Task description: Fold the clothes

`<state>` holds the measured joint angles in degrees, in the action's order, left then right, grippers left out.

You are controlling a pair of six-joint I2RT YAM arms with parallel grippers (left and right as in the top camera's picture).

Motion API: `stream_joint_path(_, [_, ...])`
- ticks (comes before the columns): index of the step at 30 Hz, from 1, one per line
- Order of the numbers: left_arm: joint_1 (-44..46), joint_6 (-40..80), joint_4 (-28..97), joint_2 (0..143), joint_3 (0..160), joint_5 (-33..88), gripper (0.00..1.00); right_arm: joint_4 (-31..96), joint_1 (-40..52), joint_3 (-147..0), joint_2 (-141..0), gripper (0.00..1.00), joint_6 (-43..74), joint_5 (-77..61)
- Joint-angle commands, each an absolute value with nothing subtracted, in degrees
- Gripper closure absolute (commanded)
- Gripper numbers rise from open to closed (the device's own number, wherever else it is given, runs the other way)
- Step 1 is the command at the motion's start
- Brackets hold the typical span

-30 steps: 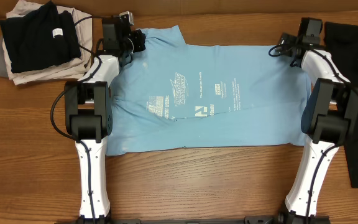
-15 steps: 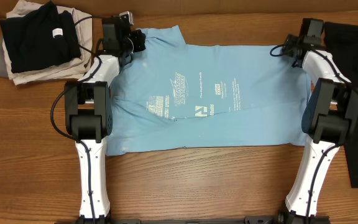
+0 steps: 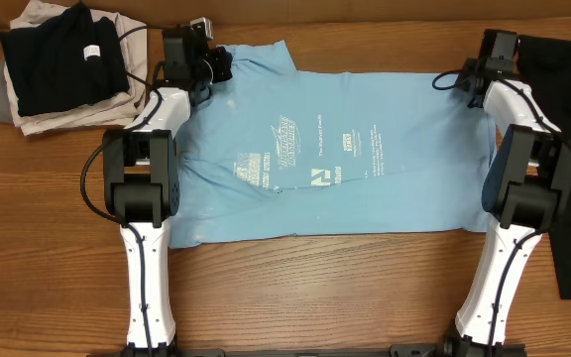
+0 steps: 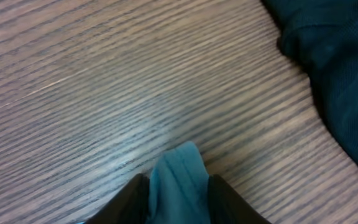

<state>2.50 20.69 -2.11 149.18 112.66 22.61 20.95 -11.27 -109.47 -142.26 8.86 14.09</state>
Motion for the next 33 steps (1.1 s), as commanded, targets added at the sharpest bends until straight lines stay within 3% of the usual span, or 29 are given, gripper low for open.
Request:
stream_joint_path(1, [2.20,20.38,-2.35,149.64,114.19,25.87,0.96,23.11,-11.49,-110.74,-143.87,0.73,10.55,14.55])
stream_joint_path(7, [2.31,18.55,1.87,144.86,114.28,28.16,0.96,27.81,-11.51,-113.75,-142.06,0.96,12.14,14.55])
stream_joint_path(20, [2.55,15.22,16.53,134.58,114.28,28.14,0.96,37.95,-11.66,-118.69,-136.94,0.96,14.59,14.28])
stream_joint_path(33, [2.15,11.49,45.56,122.96,114.28,21.80,0.96,49.39,-13.54,-118.72,-129.99,0.96,21.39,13.85])
